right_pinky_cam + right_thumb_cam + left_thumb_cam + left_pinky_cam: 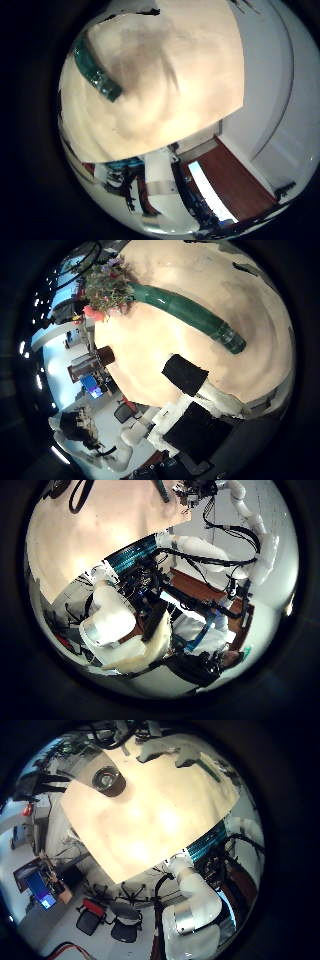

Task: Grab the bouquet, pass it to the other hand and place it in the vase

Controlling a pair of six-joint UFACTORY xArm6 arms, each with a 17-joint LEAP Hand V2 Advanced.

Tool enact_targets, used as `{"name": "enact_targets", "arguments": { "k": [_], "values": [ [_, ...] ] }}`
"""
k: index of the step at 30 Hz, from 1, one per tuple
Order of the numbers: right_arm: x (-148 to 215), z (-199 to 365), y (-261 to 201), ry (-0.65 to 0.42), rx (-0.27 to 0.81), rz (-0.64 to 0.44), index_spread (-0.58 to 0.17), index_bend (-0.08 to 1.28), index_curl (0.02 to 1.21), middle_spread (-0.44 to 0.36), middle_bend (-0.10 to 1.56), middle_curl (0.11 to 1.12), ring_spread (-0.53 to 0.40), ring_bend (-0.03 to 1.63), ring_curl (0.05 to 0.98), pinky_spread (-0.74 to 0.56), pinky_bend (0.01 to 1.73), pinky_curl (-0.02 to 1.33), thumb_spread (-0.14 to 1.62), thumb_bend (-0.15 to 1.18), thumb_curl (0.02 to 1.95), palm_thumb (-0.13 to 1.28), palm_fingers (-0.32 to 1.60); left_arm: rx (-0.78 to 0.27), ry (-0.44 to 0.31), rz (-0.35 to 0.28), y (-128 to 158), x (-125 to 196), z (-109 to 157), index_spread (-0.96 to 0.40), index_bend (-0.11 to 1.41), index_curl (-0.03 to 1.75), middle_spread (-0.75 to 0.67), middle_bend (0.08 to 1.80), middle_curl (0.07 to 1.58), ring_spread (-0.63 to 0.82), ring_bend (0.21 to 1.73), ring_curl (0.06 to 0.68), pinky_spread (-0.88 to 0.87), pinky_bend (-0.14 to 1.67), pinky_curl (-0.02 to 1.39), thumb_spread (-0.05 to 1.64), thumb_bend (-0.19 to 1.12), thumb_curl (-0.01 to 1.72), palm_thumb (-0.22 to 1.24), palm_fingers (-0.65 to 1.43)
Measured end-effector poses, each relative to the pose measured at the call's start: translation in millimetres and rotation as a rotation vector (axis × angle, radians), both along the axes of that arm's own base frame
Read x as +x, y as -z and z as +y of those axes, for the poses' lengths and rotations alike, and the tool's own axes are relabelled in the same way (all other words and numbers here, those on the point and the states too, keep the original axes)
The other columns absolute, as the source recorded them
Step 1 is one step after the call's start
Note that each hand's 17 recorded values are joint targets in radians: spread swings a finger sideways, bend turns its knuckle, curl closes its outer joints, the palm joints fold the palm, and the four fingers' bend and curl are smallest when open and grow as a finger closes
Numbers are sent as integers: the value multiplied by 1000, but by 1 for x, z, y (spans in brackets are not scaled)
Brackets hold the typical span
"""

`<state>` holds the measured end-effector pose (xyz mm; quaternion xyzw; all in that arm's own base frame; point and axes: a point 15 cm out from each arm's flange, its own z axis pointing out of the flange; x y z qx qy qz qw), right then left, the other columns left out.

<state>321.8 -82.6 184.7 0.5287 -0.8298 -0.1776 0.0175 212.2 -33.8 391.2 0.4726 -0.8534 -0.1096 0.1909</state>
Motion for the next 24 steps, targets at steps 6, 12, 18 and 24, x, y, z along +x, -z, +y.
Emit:
{"name": "enact_targets", "arguments": {
  "k": [6,12,18,24],
  "values": [
    [8,9,26,-13,1,33,-159,176,320,27,455,433,-74,894,309,188,636,215,1071,-26,389,509,426,2,0,9,2,2,1,-37,185,373,341,185,301,557,463,205,633,359,155,1156,-19,278,206,118],
    [16,17,46,-36,-2,44,-158,177,331,27,473,438,-86,910,312,177,664,201,1056,-25,391,513,412,6,0,18,4,3,0,-37,184,373,341,184,300,555,460,203,633,358,156,1156,-19,277,206,119],
    [17,28,58,-58,-2,69,-157,180,342,26,482,440,-91,918,313,167,689,187,1049,-24,394,527,407,9,-3,19,4,3,0,-28,184,373,341,183,300,555,460,202,634,356,157,1163,-19,276,208,119],
    [19,33,64,-86,-31,78,-158,180,350,12,507,449,-112,941,317,139,703,167,1040,-19,405,577,424,7,-1,21,4,6,-1,-24,185,375,341,182,298,554,461,202,634,354,157,1164,-19,276,208,122]
  ]
}}
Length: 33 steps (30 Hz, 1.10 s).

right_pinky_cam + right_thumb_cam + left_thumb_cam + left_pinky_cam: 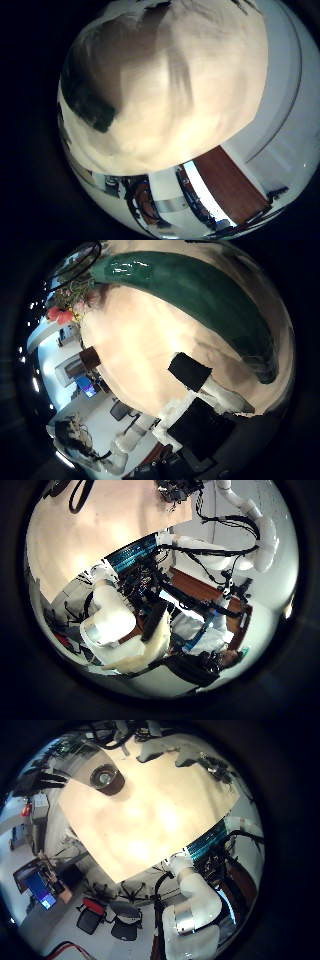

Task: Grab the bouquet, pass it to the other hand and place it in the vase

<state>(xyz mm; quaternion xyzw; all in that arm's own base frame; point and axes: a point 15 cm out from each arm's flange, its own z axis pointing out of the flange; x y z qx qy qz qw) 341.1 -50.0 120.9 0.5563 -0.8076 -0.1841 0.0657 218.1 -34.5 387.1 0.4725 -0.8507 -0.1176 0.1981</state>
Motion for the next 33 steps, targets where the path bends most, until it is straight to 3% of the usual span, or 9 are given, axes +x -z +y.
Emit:
{"name": "enact_targets", "arguments": {
  "k": [6,13,19,20,22,25,28,33],
  "values": [
    [-6,-11,4,-10,-71,32,-162,182,359,-10,536,464,-135,966,326,97,716,147,1027,-20,415,622,441,2,0,1,0,0,0,-24,186,377,341,182,297,553,462,204,634,352,157,1163,-18,279,214,122],
    [-5,-13,9,-15,-78,46,-197,187,377,-60,580,487,-198,1041,348,-22,769,122,1007,-18,431,681,577,2,-1,1,0,0,0,-24,185,378,341,183,297,557,465,206,634,351,158,1162,-19,281,215,122],
    [-5,-10,9,-26,-79,50,-283,203,403,-140,658,531,-259,1096,373,-277,968,150,983,-12,451,763,928,2,-3,1,-1,0,1,-24,187,379,341,182,296,559,465,206,634,350,159,1162,-19,282,215,123],
    [-4,-11,8,-31,-82,50,-320,239,420,-163,659,533,-274,1107,376,-361,1021,163,979,-9,459,791,1112,2,-3,2,-1,-1,1,-24,186,379,341,182,296,559,465,206,634,350,159,1162,-19,282,215,123],
    [-4,-13,6,-45,-94,52,-347,291,463,-182,718,563,-274,1110,397,-407,1045,191,972,-13,464,808,1212,2,-3,1,-1,-1,1,-24,186,379,341,182,296,559,464,206,634,350,159,1162,-19,282,215,123],
    [2,-21,-1,-61,-127,31,-388,522,569,-193,879,623,-251,1138,433,-419,1093,243,951,-15,479,850,1395,2,-4,-2,-2,-1,1,-24,186,379,341,182,296,559,464,206,634,349,159,1162,-19,283,215,123],
    [9,-25,-15,-64,-147,-10,-384,731,669,-185,1007,672,-233,1200,469,-379,1182,295,939,-9,496,896,1390,2,-2,-2,-3,-2,1,-24,186,379,341,182,295,560,464,207,634,349,159,1162,-19,283,215,123],
    [24,-35,-53,-45,-177,-134,-349,940,779,-163,1166,730,-218,1297,526,-304,1321,376,944,40,553,1040,1297,2,-4,-6,-5,-2,1,-24,186,379,341,182,295,560,463,207,634,348,160,1161,-18,282,220,123]
  ]
}}
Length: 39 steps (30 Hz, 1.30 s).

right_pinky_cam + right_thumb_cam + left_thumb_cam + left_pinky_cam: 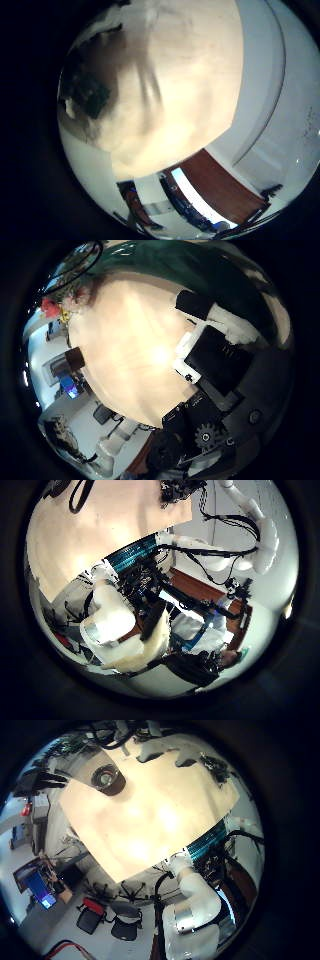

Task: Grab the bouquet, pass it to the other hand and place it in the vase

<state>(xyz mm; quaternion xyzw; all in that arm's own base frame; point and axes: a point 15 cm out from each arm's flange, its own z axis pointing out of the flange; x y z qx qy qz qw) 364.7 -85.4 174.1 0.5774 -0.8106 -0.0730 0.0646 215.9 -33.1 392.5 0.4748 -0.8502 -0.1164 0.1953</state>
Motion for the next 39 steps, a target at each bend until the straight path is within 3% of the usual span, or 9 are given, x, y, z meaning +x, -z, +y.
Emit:
{"name": "enact_targets", "arguments": {
  "k": [5,13,17,28,35,39],
  "values": [
    [7,-17,-45,-2,-36,-126,-300,1054,839,-135,1268,754,-202,1383,582,-244,1412,446,938,77,635,1142,1218,0,0,-2,-2,0,0,-24,187,381,340,182,294,560,462,207,634,347,160,1160,-19,280,222,124],
    [-17,-40,-136,-10,-72,-303,-255,1122,856,-114,1319,746,-184,1437,620,-210,1432,508,906,54,724,1150,1187,-2,-12,-11,-5,1,3,-24,187,383,348,182,293,560,461,207,634,346,160,1160,-19,278,223,125],
    [-21,-31,-179,-16,-29,-407,-239,1147,852,-109,1332,737,-178,1446,627,-203,1419,531,894,40,765,1147,1182,-7,-14,-23,-9,4,2,-24,189,382,344,183,295,559,460,206,634,342,159,1159,-19,277,223,130],
    [-31,1,-283,15,292,-698,-212,1182,827,-102,1358,714,-172,1462,636,-189,1381,588,873,15,865,1154,1174,-105,-74,-39,-20,17,-8,-17,189,386,331,183,298,546,459,203,626,335,156,1156,-19,282,230,160],
    [-31,29,-333,-1,554,-861,-204,1193,811,-99,1370,698,-170,1464,636,-189,1356,628,865,-4,921,1151,1176,-334,-180,-58,-39,37,-29,-2,177,381,314,194,306,530,470,204,610,336,154,1149,-22,284,225,198],
    [-33,54,-359,-36,778,-922,-201,1198,802,-98,1375,689,-168,1468,637,-191,1341,651,863,-5,949,1148,1177,-496,-236,-84,-61,52,-45,11,176,376,303,199,315,517,482,204,596,338,153,1141,-19,287,235,228]
  ]
}}
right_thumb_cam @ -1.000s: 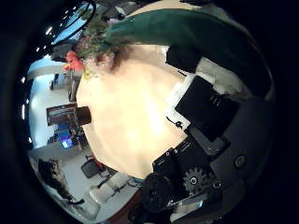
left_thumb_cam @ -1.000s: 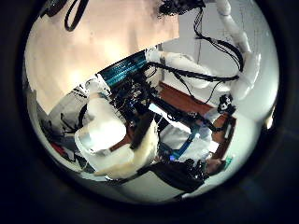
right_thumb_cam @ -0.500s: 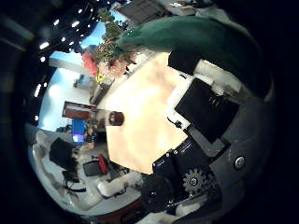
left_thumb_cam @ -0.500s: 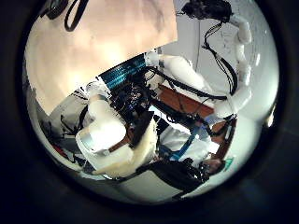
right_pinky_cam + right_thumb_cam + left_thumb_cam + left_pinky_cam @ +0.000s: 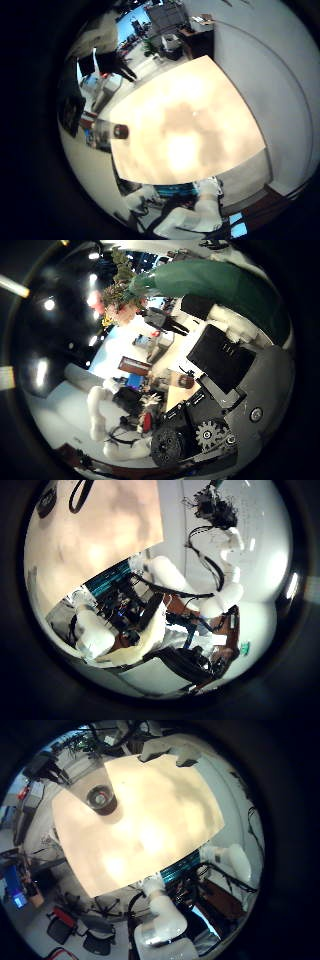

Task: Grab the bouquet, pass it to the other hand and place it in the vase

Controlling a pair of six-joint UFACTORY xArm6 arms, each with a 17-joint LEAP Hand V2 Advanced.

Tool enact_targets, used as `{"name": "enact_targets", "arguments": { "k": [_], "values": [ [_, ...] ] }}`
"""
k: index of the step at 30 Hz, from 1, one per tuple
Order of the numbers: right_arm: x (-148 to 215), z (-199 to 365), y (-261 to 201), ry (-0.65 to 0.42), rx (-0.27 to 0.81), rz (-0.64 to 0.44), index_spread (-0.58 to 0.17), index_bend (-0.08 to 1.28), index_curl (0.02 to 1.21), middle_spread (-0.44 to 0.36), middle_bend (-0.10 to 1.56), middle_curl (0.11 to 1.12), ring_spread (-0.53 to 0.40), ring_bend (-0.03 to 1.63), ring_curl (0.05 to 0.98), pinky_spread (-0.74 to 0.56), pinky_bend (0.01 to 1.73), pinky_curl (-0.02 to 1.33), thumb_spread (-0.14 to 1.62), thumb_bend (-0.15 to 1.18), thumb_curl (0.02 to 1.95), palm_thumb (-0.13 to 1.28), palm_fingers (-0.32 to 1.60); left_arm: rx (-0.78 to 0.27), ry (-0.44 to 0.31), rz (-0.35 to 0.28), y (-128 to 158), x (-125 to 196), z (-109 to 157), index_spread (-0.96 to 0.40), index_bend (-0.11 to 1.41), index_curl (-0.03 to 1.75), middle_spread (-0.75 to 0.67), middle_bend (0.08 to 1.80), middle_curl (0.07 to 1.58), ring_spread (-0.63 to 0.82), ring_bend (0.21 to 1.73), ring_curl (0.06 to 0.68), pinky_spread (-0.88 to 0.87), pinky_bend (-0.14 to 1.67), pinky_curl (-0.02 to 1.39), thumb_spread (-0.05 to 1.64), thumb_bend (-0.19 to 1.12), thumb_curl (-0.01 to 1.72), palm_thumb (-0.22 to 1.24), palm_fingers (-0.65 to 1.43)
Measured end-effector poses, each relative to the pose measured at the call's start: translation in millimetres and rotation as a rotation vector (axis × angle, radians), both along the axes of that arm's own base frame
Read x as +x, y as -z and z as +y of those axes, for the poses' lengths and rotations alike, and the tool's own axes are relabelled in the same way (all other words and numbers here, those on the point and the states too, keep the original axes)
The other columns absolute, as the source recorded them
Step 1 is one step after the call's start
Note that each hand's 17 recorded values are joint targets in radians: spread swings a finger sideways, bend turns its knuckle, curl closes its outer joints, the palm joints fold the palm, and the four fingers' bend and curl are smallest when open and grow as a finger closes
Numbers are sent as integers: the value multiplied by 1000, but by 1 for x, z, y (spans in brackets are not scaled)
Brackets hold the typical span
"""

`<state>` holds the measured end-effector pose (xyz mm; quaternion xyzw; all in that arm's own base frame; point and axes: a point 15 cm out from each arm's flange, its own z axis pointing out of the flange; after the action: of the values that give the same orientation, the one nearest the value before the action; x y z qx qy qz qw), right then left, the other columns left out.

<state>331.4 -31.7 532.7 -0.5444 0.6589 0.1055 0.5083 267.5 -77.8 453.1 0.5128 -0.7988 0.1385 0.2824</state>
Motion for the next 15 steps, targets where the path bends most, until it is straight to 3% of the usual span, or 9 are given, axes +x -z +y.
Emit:
{"name": "enact_targets", "arguments": {
  "k": [6,9,15],
  "values": [
    [-13,34,-13,-174,259,-53,-199,1203,793,-98,1383,682,-168,1473,637,-194,1327,679,859,-5,983,1149,1178,-220,-65,-30,-34,18,-24,17,171,366,290,195,327,501,499,206,576,350,154,1134,-19,291,248,243],
    [-21,51,-10,-251,339,-50,-198,1206,788,-98,1388,679,-168,1475,636,-196,1319,698,857,-5,1001,1151,1176,-319,-94,-40,-51,25,-32,25,166,360,288,197,331,499,510,206,572,355,154,1129,-19,294,254,239],
    [-39,96,-6,-440,353,-89,-197,1210,782,-97,1391,673,-166,1478,634,-199,1302,725,855,-6,1024,1148,1177,-467,-130,-31,-79,34,-47,53,163,348,298,198,339,494,529,205,559,371,155,1118,-24,297,250,226]
  ]
}}
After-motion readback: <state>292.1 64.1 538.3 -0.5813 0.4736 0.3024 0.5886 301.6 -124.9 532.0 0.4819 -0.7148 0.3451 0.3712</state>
